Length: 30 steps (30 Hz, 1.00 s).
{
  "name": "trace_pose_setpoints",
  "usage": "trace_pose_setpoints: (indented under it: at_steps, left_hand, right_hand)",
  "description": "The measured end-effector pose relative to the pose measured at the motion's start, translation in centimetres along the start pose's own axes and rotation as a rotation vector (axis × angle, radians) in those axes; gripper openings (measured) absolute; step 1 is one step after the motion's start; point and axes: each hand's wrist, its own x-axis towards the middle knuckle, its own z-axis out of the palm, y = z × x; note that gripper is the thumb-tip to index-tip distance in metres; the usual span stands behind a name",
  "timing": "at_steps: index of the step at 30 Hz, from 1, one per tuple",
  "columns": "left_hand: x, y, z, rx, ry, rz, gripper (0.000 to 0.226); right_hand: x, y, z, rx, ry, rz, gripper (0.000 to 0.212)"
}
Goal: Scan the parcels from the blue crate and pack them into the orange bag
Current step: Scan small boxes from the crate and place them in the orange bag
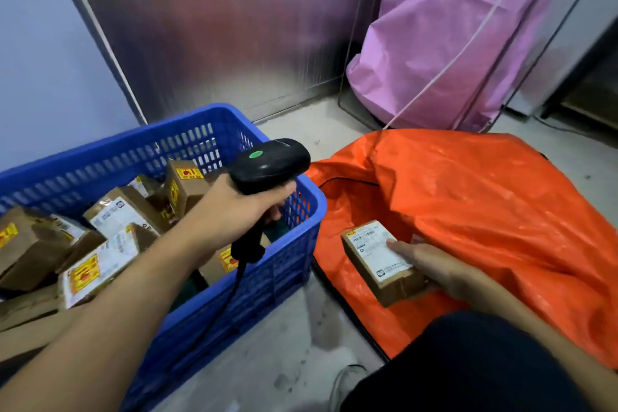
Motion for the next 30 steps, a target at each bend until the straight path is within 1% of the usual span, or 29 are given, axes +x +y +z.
trace_pose_setpoints:
  at_steps: [3,5,10,12,15,18,21,24,26,28,30]
  left_hand:
    - [0.7,-0.8,0.8,0.051,0.001,0.004,0.026]
    - [1.0,-1.4,1.3,0.103,0.011,-0.020,0.030]
    - [2.4,-1.9,2.9,0.097,0.116,-0.046,0.035]
    - [3.0,-1.6,4.7,0.060,0.078,-0.040,0.029]
    - [3.4,-1.3,8.1,0.113,-0.049,-0.088,0.021]
    - [3.5,-2.4,11.5,0.098,-0.207,-0.132,0.014]
    - [3.5,-5.6,13.9,0.126,-0.255,-0.158,0.016]
    - [3.3,-9.0,15.2,0.120,-0.236,-0.217,0.025]
    - [3.3,-10.4,15.9,0.060,-0.181,-0.248,0.024]
    - [3.7,-11.2,16.5,0.000,-0.107,-0.268,0.020]
    - [4.5,-11.7,17.0,-0.016,-0.069,-0.273,0.017]
  right_hand:
    - [2.0,2.0,0.4,0.033,-0.005,0.035,0.052]
    - [3.0,3.1,0.3,0.072,-0.015,0.048,0.045]
    - [4.4,4.7,0.4,0.085,-0.067,0.084,0.032]
    - [4.8,5.4,0.7,0.118,-0.047,0.073,0.028]
    - [5.4,6.8,0.9,0.190,0.012,0.058,0.026]
    - [5.7,8.7,0.7,0.209,-0.038,0.076,0.031]
    - [5.6,10.2,0.4,0.222,-0.081,0.087,0.035]
    - [6.1,10.7,0.2,0.281,-0.050,0.082,0.040]
    - [6.7,10.5,0.2,0.280,0.012,0.094,0.041]
    - [7.5,10.0,0.1,0.325,0.070,0.088,0.034]
    - [8.2,9.3,0.0,0.499,0.105,0.078,0.024]
